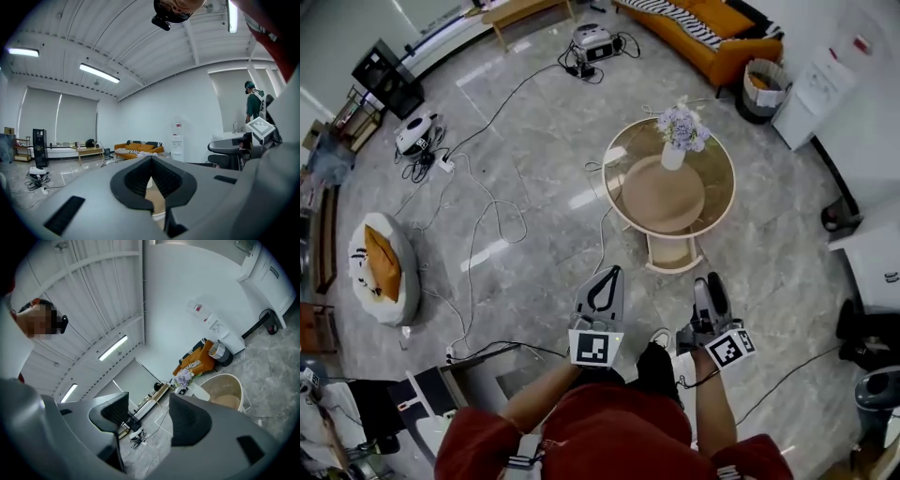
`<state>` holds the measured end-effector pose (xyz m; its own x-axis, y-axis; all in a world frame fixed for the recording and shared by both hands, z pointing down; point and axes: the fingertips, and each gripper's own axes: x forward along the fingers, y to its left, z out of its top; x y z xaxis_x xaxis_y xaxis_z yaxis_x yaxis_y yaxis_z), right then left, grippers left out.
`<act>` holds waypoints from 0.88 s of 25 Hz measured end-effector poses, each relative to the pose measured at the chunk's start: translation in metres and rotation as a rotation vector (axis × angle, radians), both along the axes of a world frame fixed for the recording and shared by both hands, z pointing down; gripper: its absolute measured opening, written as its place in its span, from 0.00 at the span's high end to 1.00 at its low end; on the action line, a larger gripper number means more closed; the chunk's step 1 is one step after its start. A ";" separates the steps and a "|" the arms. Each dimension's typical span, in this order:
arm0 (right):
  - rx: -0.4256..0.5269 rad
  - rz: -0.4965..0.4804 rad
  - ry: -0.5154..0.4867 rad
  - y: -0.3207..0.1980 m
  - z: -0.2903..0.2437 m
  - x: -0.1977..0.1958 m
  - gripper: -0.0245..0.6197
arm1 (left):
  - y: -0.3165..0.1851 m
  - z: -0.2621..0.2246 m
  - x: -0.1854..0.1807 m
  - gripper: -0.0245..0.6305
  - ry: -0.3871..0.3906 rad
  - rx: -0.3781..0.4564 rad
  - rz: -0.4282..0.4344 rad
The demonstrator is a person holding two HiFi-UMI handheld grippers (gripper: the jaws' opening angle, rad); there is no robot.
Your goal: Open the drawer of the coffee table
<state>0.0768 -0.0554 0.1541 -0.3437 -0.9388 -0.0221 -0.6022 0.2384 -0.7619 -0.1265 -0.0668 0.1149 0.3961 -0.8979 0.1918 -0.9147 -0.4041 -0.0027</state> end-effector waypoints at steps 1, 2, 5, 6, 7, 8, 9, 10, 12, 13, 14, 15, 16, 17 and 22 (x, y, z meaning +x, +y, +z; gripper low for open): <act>0.013 -0.001 0.003 0.003 -0.011 -0.004 0.52 | 0.002 -0.008 -0.004 0.94 -0.003 0.008 0.000; 0.021 -0.001 0.012 0.006 -0.019 -0.007 0.52 | 0.003 -0.014 -0.008 0.94 -0.013 0.014 -0.002; -0.010 0.039 0.065 0.006 -0.030 -0.002 0.52 | -0.004 -0.032 -0.012 0.94 -0.032 0.055 -0.009; -0.043 0.061 0.097 0.006 -0.031 -0.001 0.53 | -0.006 -0.039 -0.013 0.94 -0.034 0.078 -0.003; -0.069 0.082 0.149 0.006 -0.033 0.000 0.53 | -0.008 -0.045 -0.013 0.94 -0.038 0.095 0.006; -0.077 0.099 0.224 0.004 -0.038 0.000 0.54 | -0.011 -0.052 -0.013 0.94 -0.045 0.106 0.014; -0.069 0.111 0.313 0.003 -0.046 0.001 0.55 | -0.013 -0.058 -0.012 0.94 -0.052 0.119 0.022; -0.051 0.119 0.405 0.002 -0.056 0.001 0.55 | -0.015 -0.064 -0.011 0.94 -0.058 0.137 0.031; 0.001 0.135 0.565 0.001 -0.078 -0.002 0.56 | -0.017 -0.075 -0.012 0.94 -0.070 0.173 0.048; 0.027 0.146 0.634 0.002 -0.090 -0.004 0.57 | -0.016 -0.081 -0.013 0.94 -0.071 0.183 0.055; 0.053 0.158 0.695 0.001 -0.102 -0.006 0.59 | -0.016 -0.086 -0.016 0.94 -0.069 0.176 0.058; 0.078 0.171 0.745 0.000 -0.114 -0.008 0.62 | -0.016 -0.091 -0.018 0.94 -0.063 0.160 0.057; 0.103 0.183 0.779 -0.001 -0.125 -0.009 0.64 | -0.017 -0.095 -0.019 0.94 -0.056 0.151 0.054; 0.125 0.197 0.802 -0.002 -0.134 -0.008 0.66 | -0.020 -0.098 -0.020 0.94 -0.050 0.156 0.051; 0.174 0.221 0.839 -0.005 -0.145 -0.004 0.83 | -0.023 -0.105 -0.019 0.94 -0.079 0.173 0.046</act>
<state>0.0732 -0.0603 0.0088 -0.1224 -0.9925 0.0072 -0.9924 0.1223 -0.0119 -0.1454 -0.0902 0.0103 0.4273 -0.9015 0.0681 -0.8895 -0.4327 -0.1467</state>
